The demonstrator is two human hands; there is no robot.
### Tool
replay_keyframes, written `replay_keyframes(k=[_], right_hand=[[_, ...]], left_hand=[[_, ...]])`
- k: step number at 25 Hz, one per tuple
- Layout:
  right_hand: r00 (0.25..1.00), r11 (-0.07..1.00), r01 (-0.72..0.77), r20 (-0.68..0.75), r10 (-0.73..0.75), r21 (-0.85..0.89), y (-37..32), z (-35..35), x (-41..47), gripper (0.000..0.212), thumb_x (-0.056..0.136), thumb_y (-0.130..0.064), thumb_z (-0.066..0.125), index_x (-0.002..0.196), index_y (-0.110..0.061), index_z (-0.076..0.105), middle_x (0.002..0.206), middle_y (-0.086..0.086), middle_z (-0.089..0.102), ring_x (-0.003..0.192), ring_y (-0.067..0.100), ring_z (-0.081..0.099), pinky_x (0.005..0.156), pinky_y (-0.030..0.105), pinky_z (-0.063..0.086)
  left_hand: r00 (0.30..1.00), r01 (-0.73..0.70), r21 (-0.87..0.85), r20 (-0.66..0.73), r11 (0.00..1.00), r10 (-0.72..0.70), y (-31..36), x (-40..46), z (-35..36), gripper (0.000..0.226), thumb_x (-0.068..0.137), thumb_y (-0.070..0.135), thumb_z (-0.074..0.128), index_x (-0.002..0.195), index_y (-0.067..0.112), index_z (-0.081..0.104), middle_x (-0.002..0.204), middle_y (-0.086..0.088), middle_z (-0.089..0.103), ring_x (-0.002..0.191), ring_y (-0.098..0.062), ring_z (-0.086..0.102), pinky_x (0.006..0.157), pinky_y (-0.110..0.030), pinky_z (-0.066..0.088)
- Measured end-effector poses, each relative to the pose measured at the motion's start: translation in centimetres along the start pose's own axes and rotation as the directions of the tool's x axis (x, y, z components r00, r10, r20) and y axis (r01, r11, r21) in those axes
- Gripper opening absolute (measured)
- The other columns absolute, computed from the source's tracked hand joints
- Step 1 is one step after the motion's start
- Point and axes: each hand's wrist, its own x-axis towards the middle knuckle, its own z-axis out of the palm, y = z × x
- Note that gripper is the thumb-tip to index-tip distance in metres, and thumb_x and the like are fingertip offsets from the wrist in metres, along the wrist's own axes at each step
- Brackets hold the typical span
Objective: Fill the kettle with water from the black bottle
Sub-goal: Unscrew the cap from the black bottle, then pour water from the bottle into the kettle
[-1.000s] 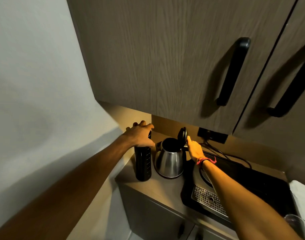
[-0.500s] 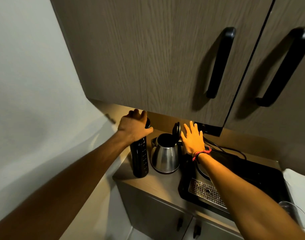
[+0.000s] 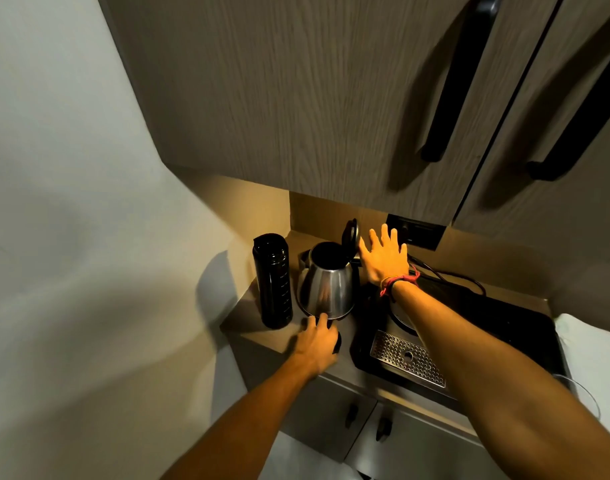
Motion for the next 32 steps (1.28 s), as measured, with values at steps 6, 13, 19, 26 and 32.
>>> replay_keyframes(k=[6,13,19,26,32], right_hand=[[0.999,1.0,0.022,-0.033,-0.022,-0.004,0.3,0.2,0.3,0.067,0.095,-0.052,0.018,0.154,-0.02,0.014,0.165,0.009,0.0,0.152,0.03,-0.001,0.122,0.054,0.008],[1.0,0.999,0.019,-0.02,-0.018,0.045,0.4,0.8,0.2,0.065,0.097,-0.05,0.019,0.154,-0.019,0.012,0.165,0.01,-0.001,0.152,0.03,-0.002,0.123,0.054,0.007],[1.0,0.999,0.011,-0.002,-0.011,0.049,0.2,0.8,0.1,0.067,0.097,-0.05,0.018,0.155,-0.018,0.009,0.165,0.009,-0.001,0.152,0.03,-0.002,0.122,0.055,0.007],[0.999,0.994,-0.041,0.0,0.041,0.099,0.0,0.6,0.0,0.078,0.093,-0.061,0.013,0.155,-0.015,0.005,0.165,0.008,-0.004,0.152,0.028,-0.004,0.123,0.053,0.004],[0.999,0.989,-0.038,-0.014,0.04,0.146,0.0,0.7,-0.2,0.082,0.09,-0.066,0.011,0.155,-0.015,0.008,0.165,0.007,-0.002,0.153,0.027,-0.003,0.123,0.052,0.004]], left_hand=[[0.783,-0.167,0.122,-0.587,0.978,0.207,-0.4,-0.7,-4.3,0.062,0.088,0.06,0.053,0.125,0.01,0.051,0.117,-0.012,0.049,0.103,-0.03,0.052,0.077,-0.04,0.046],[0.429,-0.082,-0.463,-0.816,0.883,-0.388,-9.2,-0.9,-11.5,0.086,0.071,0.069,0.072,0.133,0.017,0.044,0.134,-0.004,0.045,0.121,-0.019,0.043,0.098,-0.033,0.038],[0.81,-0.198,-0.951,-0.296,0.239,-0.506,-10.9,0.0,-8.1,0.092,0.056,0.018,0.097,0.135,0.018,0.048,0.128,-0.002,0.062,0.12,-0.021,0.059,0.101,-0.034,0.05],[0.744,-0.162,-0.923,-0.347,0.349,-0.572,-10.4,0.7,-7.0,0.071,0.057,0.02,0.094,0.12,0.028,0.062,0.107,0.012,0.068,0.098,-0.004,0.064,0.082,-0.016,0.049],[0.778,-0.041,-0.792,-0.409,0.61,-0.478,-10.7,0.8,-9.3,0.067,0.053,0.034,0.09,0.113,0.028,0.059,0.101,0.011,0.067,0.089,-0.006,0.06,0.071,-0.012,0.044]])
